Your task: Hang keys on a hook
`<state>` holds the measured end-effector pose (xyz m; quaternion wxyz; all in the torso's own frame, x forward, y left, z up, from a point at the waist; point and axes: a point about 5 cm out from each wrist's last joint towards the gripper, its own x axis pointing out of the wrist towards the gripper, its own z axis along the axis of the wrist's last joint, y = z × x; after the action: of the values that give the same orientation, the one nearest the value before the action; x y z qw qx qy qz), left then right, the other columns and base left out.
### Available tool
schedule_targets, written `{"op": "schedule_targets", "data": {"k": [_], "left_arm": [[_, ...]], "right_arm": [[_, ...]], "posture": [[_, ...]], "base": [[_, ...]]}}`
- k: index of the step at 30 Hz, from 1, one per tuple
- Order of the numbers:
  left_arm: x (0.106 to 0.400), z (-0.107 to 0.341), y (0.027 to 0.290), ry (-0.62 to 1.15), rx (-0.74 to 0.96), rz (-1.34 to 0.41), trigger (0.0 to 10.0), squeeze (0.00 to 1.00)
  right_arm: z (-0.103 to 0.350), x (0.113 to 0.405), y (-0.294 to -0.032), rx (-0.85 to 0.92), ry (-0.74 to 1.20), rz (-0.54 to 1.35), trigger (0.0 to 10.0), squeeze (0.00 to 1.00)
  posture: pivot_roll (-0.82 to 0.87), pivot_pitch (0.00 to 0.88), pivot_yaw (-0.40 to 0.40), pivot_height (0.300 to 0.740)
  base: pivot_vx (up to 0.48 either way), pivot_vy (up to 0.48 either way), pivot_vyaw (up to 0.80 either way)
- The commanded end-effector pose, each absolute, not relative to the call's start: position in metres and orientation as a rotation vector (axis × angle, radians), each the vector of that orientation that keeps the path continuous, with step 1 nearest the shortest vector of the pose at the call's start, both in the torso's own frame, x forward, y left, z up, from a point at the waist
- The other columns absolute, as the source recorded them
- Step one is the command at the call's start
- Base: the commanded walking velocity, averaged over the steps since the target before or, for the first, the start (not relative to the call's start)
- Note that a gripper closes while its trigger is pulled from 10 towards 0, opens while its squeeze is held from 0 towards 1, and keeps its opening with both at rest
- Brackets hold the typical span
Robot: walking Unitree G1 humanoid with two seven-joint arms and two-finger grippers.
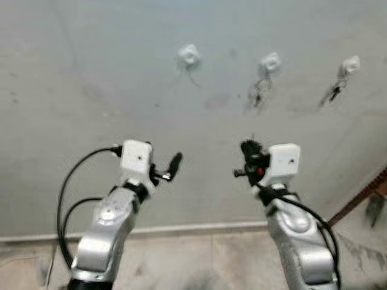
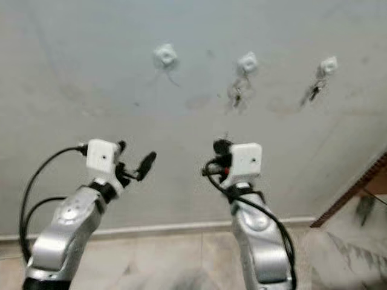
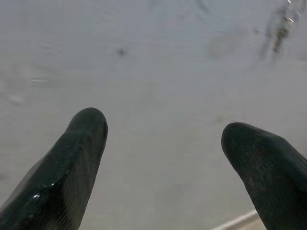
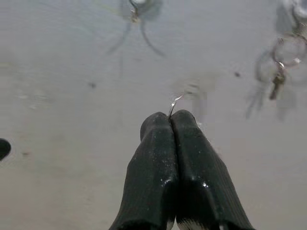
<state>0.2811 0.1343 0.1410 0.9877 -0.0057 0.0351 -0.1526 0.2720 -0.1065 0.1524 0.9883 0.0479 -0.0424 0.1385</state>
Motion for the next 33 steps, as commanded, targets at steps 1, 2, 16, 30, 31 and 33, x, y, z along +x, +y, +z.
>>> {"op": "schedule_targets", "data": {"k": [1,2,16,30,31,33], "left_arm": [[0.2821,0.1438,0.1226,0.065,-0.012,-0.337,10.0,0.00],[0.2823,0.1438,0.1222,0.063,-0.013,-0.336,10.0,0.00],[0.2841,0.1494,0.1187,0.030,-0.022,-0.351,10.0,0.00],[0.2841,0.1493,0.1181,0.026,-0.028,-0.353,10.0,0.00],[0.2839,0.1488,0.1182,0.029,-0.025,-0.353,10.0,0.00],[0.2838,0.1483,0.1181,0.030,-0.026,-0.353,10.0,0.00]], "right_arm": [[0.1587,0.2738,-0.1165,0.082,-0.113,0.248,10.0,0.00],[0.1588,0.2740,-0.1165,0.082,-0.113,0.247,10.0,0.00],[0.1607,0.2746,-0.1171,0.080,-0.123,0.248,10.0,0.00],[0.1616,0.2750,-0.1158,0.075,-0.126,0.256,10.0,0.00],[0.1616,0.2749,-0.1156,0.074,-0.126,0.257,10.0,0.00],[0.1615,0.2749,-0.1155,0.073,-0.126,0.258,10.0,0.00]], "posture": [[0.17,0.000,-0.064,0.740],[0.17,0.000,-0.064,0.740],[0.17,0.000,-0.066,0.740],[0.17,0.000,-0.069,0.740],[0.17,0.000,-0.069,0.740],[0.17,0.000,-0.069,0.740]], "base": [[0.277,0.244,0.00],[0.000,0.000,0.00],[0.000,0.000,0.00],[0.000,0.000,0.00],[0.000,0.000,0.00],[0.000,0.000,0.00]]}}
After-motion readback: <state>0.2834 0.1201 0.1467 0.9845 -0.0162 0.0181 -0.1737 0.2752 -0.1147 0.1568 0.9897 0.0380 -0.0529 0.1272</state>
